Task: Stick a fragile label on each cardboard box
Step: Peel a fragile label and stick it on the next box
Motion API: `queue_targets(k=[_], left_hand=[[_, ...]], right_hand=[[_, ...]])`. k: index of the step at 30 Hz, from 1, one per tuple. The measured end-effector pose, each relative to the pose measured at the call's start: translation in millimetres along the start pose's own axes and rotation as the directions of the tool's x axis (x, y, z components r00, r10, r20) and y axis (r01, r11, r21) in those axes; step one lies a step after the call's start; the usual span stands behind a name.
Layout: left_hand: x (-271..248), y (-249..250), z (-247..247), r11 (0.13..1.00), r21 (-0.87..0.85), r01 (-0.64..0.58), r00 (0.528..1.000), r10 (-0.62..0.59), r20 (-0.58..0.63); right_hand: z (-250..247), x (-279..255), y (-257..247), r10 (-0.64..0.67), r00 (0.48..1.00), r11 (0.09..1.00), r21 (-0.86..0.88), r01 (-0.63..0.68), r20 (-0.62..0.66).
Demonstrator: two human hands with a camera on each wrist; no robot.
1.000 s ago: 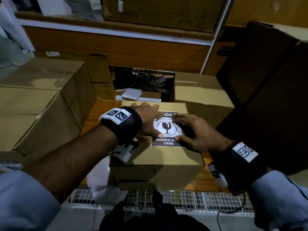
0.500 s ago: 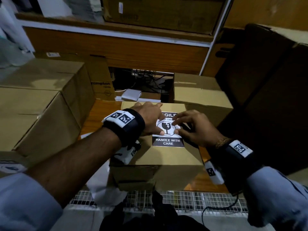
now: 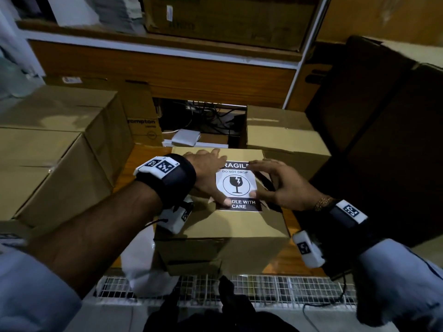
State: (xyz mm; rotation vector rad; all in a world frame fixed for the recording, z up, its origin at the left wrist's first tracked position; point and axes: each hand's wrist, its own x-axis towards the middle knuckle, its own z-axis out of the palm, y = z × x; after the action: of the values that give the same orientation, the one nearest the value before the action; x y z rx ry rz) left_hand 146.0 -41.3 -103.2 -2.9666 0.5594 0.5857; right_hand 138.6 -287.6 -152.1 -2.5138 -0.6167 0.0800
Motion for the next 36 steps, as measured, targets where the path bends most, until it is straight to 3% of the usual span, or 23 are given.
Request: queue_targets(k=[1,3,7,12,14,18,20,24,26,30,32,34,36], left_hand=[[2,0,0,1.000,-0.015,-0.020,0.999,0.020,-0.026],[5,2,2,1.000,-0.001,-0.031,0.998,0.031,-0.055],[9,10,5,0.995,0.099,-0.032,0.999,0.036,-0.031],[6,7,3,0.999,0.038,-0.005,0.998,0.002,0.058],[4,3,4,1.000,-0.005,-0.003,0.998,0.004,0.063],[7,5,2,1.000,-0.021,-0.008,1.000,0.008,0.016],[10,8,3,1.000,0.030,0.001,1.000,-0.002,0.002],[11,11,3,0.998,0.065,-0.008,0.999,0.006,0.033],[9,10,1,0.998,0.062,-0.006,0.999,0.003,0.052],[9,5,0,0.999,-0.013,-0.036,0.999,0.036,-0.013],[12,6,-1,0.999,-0.017,-0.048,0.996,0.047,-0.080],[14,10,-1,0.998,0.056,-0.031,0.995,0.036,-0.094],[15,16,0,0.994,0.111,-0.010,0.998,0.017,-0.061]], right_hand=[[4,0,1,-0.034,0.995,0.999,0.016,0.035,-0.093],[12,0,2,-0.076,0.989,0.996,-0.049,0.070,-0.124],[10,2,1,-0.050,0.997,0.980,-0.190,0.059,0.052],[-9,1,-12,0.063,0.958,0.982,-0.186,-0.010,0.281],[-8,-1,-16,0.053,0.970,0.993,-0.116,-0.026,0.238],[6,-1,-9,0.005,1.000,0.996,-0.085,-0.004,0.002],[9,0,-3,0.015,0.999,0.994,-0.112,-0.009,0.050],[-2,1,-3,0.088,0.960,0.989,-0.135,-0.053,0.267],[-5,0,-7,0.087,0.955,0.992,-0.107,-0.059,0.283],[6,2,-2,-0.024,0.998,0.988,0.153,0.031,-0.051],[12,3,2,-0.066,0.993,0.998,0.016,0.068,-0.096],[14,5,4,-0.075,0.997,0.985,-0.159,0.070,-0.025],[10,6,2,-0.002,0.998,0.978,-0.210,0.015,0.063]])
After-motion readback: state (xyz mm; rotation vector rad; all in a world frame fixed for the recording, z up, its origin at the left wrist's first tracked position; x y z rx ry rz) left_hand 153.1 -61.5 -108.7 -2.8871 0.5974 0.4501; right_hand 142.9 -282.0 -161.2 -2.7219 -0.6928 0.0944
